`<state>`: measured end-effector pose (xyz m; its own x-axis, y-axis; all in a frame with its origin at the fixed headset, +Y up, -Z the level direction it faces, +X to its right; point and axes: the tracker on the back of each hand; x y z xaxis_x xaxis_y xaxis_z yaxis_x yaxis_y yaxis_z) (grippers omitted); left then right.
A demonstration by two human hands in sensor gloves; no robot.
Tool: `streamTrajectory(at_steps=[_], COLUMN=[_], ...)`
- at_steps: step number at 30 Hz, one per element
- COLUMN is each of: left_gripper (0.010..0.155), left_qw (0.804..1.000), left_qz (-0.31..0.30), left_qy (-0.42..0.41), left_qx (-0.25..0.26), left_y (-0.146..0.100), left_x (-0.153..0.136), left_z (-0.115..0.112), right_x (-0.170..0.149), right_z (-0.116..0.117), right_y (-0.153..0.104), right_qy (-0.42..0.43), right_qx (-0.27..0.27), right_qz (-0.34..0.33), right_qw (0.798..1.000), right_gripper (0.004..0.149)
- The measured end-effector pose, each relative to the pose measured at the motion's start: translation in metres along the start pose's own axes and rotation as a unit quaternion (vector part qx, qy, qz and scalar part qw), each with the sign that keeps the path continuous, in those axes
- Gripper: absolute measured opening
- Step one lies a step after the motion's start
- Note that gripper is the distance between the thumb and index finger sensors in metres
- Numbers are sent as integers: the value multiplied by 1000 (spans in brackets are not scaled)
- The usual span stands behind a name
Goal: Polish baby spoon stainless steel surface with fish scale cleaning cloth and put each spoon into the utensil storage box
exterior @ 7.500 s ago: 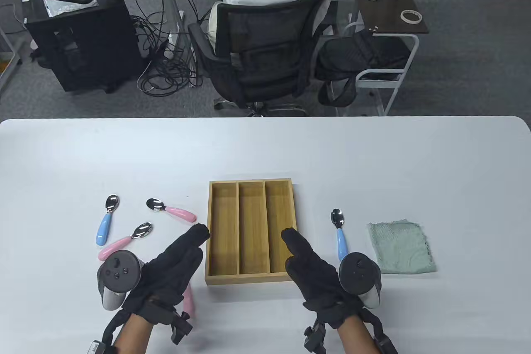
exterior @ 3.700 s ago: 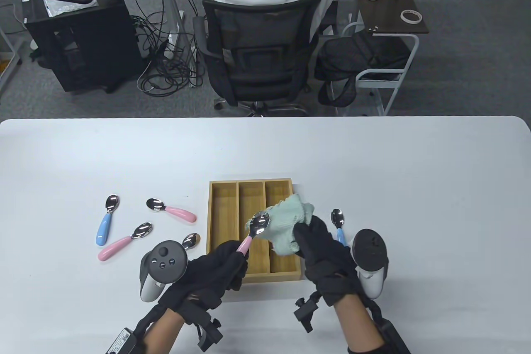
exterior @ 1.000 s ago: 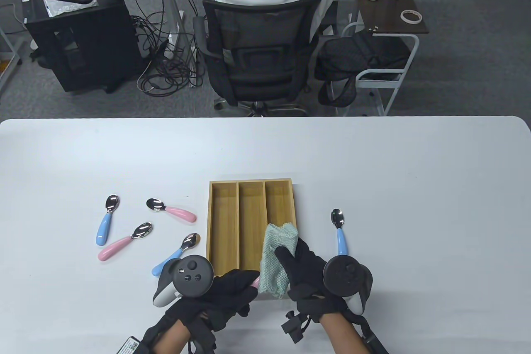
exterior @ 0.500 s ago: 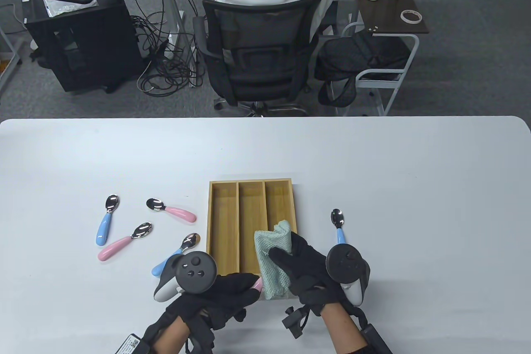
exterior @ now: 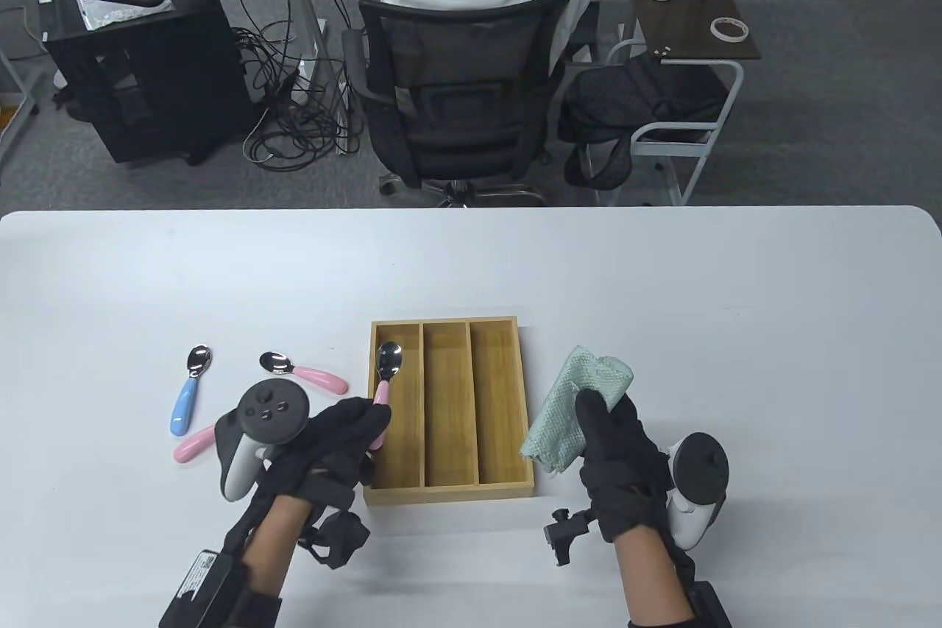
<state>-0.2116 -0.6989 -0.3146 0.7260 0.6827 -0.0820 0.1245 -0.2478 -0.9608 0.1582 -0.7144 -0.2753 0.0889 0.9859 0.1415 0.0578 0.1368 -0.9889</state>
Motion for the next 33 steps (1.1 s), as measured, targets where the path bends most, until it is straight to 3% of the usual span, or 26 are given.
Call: streamTrajectory(at_steps=[7, 12, 26, 33], left_gripper=[58, 57, 58, 57], left_qw=[987, 982, 977, 984], left_qz=[117, 130, 147, 121], left_qy=[111, 136, 154, 133], left_qx=[-15, -26, -18, -11], left_y=[54, 71, 79, 68], left_x=[18, 16, 18, 16], left_z=[-20, -34, -52, -33], right_x=[-1, 0, -2, -3], right_z=[-2, -8, -11, -9], right_y=[1, 4, 4, 4], right_qy=[-4, 7, 4, -3], right_qx=[-6, -17, -16, -9], right_qz=[4, 5, 4, 7], right_qw=[1000, 1000, 1000, 1000], right_gripper=[52, 52, 51, 52])
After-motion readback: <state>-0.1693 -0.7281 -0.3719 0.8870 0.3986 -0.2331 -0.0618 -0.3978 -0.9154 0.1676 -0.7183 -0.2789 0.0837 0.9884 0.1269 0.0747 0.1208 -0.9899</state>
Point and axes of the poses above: the tracker on the back of each hand, its own x axis roughly to the thumb side, its own y axis roughly from the wrist to the fingertips, z = x × y, and after that the axes turned 6 degrees about y, right-handed
